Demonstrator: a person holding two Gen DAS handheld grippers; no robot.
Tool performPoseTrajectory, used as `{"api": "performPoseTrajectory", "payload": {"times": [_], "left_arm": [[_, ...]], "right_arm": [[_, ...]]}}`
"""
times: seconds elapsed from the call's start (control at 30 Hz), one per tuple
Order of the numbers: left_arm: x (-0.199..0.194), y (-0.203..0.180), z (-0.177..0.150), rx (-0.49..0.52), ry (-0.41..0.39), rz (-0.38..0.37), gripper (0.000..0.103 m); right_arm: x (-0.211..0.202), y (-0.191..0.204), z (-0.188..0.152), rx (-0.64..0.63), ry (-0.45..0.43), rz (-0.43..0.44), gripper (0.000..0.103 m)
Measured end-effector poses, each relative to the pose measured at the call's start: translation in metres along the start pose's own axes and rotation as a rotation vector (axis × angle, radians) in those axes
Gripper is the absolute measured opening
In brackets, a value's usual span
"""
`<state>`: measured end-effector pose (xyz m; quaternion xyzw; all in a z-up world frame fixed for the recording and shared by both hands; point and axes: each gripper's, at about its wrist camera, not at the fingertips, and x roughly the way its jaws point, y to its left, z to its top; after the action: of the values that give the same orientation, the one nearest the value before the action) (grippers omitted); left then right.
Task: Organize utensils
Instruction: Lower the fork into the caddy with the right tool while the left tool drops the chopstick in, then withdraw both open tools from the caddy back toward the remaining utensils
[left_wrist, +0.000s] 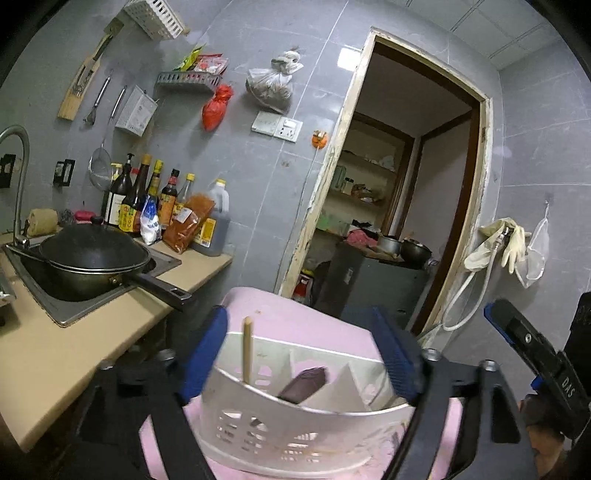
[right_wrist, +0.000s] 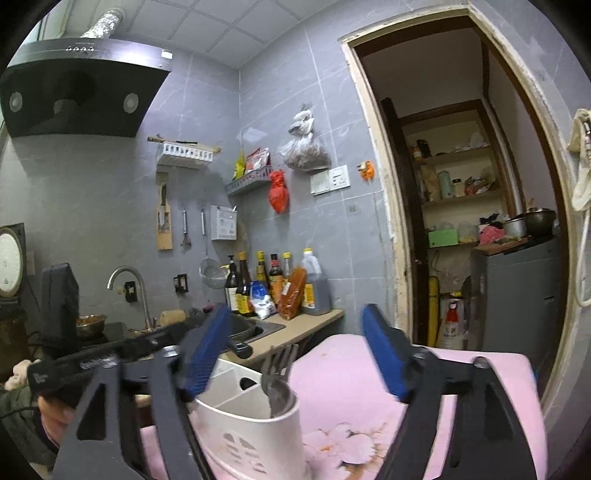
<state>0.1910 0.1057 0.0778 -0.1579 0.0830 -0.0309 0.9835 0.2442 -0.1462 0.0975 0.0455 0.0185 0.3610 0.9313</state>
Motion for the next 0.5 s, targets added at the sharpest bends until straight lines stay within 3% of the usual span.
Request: {"api": "performPoseTrajectory", "payload": {"times": [0.07, 0.13, 0.2, 0.5], "left_arm": [[-0.004, -0.007, 0.003, 0.012, 0.004, 0.001, 0.087], [-0.010, -0.017, 0.003, 0.036, 0.001, -0.001, 0.091], [-0.014, -0.027, 0.001, 0.064, 0.001, 0.001, 0.094], [-0.020, -0.073, -0.027, 0.195, 0.063, -0.045, 0.095]], "right_arm": [[-0.012, -0.004, 0.003, -0.005, -0.006, -0.022, 0.087], [-0.022, -0.007, 0.005, -0.009, -0.008, -0.042, 0.102], [-0.034, -0.011, 0.005, -0.010, -0.015, -0.062, 0.103], [-0.075, -0.027, -0.004, -0.040, 0.022, -0.156, 0.103]]}}
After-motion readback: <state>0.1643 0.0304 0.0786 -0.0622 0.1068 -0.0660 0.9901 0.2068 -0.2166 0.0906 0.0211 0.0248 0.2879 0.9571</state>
